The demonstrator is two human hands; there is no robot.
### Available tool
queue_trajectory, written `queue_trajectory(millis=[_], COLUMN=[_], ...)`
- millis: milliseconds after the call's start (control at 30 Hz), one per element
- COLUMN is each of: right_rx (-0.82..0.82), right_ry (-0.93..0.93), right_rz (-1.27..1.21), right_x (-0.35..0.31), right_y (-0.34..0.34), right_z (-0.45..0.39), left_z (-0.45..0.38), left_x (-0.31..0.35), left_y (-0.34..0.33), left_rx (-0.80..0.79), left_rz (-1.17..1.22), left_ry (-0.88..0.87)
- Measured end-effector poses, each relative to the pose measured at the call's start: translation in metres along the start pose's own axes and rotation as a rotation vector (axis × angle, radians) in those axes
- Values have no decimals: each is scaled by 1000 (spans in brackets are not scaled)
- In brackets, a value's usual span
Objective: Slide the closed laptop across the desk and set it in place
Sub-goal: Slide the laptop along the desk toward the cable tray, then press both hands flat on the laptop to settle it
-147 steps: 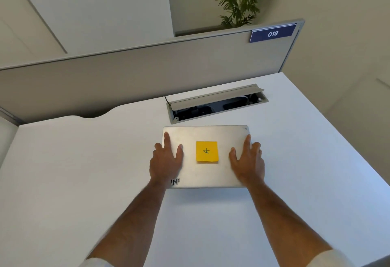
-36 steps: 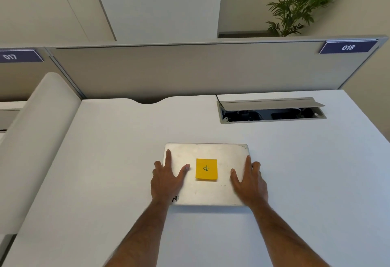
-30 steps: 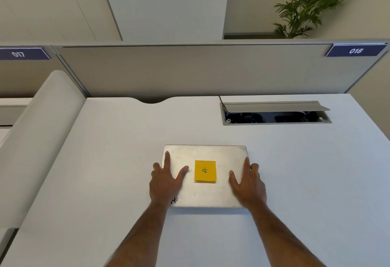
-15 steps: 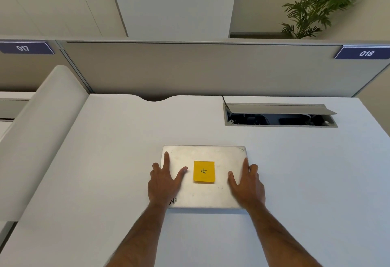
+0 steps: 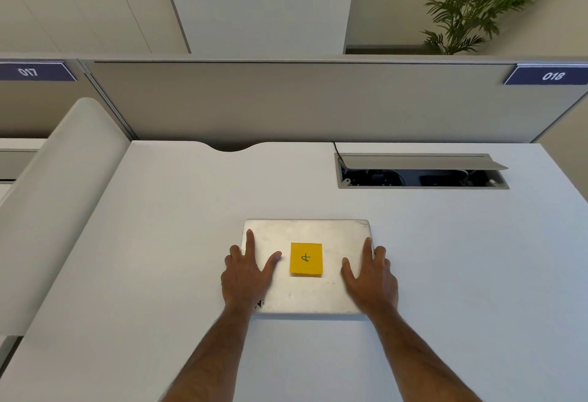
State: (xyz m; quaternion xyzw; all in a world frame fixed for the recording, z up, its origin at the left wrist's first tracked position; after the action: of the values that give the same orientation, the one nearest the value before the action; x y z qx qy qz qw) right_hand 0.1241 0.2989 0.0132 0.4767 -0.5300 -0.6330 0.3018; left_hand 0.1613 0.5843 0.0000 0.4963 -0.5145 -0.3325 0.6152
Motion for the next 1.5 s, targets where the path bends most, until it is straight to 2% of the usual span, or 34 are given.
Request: queue_trajectory(millis=[500,700,900,1200,1500], right_rx=[64,119,84,137,110], right_ry=[32,103,188,459,489], right_rz=[52,27,-27,-50,-35], right_x=[3,2,-14,-53,-75], right_y=[-6,-7,-9,-7,-4], right_z=[-2,-4,-3,1,4], left_z=[-2,-4,-2,11,20], left_x=[1,4,16,51,74], left_y=[4,10,17,16,14], left_rx=[12,62,93,156,174], left_rz=[-153,-193,-209,-28,-4], left_ry=[-72,-128,-194,-370,-488])
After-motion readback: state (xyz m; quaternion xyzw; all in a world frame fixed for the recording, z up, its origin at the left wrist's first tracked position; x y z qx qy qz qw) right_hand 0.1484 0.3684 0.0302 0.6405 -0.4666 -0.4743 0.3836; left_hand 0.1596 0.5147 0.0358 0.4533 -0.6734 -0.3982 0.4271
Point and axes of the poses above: each hand's wrist, its own z-axis away from the middle knuckle, its own y-axis out of the back of the hand, x = y × z, the point moved 4 cm from there along -z, towards the middle knuckle, and after that the axes turned 10 degrees about x, right-handed, at the moved point
